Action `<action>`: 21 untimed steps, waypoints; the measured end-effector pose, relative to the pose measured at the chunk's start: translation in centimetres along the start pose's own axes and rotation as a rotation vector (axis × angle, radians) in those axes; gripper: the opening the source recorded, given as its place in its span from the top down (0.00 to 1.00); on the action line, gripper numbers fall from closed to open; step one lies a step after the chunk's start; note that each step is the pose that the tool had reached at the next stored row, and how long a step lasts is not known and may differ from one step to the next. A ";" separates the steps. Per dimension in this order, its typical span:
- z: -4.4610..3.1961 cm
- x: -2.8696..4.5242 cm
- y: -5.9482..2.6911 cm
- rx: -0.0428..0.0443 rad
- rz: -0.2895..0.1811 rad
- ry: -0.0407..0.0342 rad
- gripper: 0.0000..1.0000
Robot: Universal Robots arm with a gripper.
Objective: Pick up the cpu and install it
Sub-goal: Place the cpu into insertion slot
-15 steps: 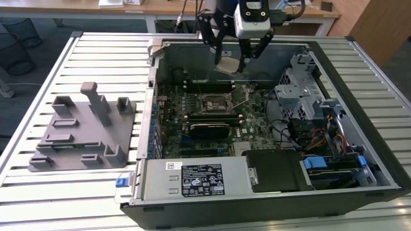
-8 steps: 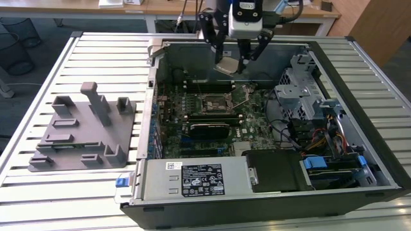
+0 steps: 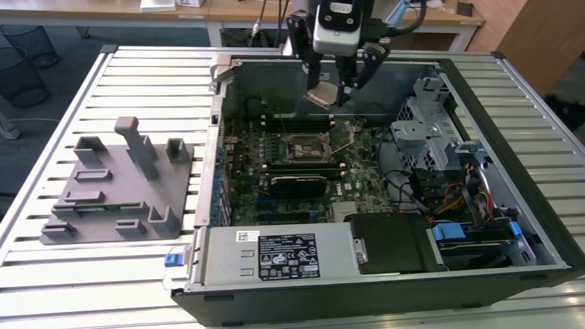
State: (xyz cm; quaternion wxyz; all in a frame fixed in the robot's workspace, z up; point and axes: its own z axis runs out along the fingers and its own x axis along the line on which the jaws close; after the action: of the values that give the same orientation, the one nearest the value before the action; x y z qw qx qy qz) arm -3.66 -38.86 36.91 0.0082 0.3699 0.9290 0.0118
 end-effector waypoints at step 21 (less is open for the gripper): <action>0.25 0.00 -0.01 0.0025 0.382 -0.0107 0.46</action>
State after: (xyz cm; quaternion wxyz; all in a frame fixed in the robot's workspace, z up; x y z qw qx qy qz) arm -3.66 -38.86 36.66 0.0103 0.5395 0.8419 0.0100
